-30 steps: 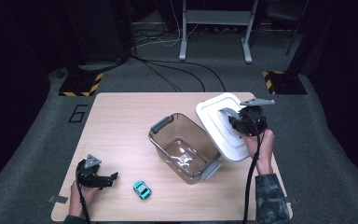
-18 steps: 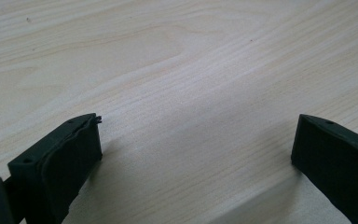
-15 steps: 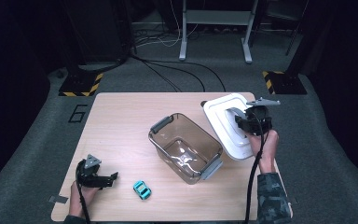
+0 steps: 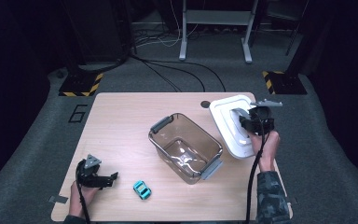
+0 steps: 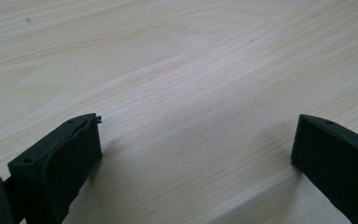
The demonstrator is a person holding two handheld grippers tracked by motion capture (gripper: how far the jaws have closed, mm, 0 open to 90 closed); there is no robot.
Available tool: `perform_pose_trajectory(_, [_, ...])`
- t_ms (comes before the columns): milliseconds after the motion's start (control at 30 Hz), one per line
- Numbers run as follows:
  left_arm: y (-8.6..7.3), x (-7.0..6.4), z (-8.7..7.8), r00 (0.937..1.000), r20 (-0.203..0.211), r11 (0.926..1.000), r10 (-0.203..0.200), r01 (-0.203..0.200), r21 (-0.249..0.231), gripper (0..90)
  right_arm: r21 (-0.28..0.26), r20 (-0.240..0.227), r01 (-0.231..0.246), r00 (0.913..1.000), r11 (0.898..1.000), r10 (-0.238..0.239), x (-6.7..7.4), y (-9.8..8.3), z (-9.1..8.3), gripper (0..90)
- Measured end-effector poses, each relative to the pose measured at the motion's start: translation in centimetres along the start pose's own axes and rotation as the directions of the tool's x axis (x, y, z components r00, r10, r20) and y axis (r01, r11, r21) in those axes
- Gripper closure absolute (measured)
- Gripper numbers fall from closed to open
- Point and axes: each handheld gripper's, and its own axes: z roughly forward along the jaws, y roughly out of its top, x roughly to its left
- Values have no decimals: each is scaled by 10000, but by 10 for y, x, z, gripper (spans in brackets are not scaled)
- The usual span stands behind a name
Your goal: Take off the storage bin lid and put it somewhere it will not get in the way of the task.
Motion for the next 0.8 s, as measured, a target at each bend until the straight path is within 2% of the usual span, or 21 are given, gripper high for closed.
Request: perform_pose_trajectory(800, [0,0,0,10000,0,10000,2,-2,1,13,216,775,-682,9948,9974,664,-13,-17,32,671])
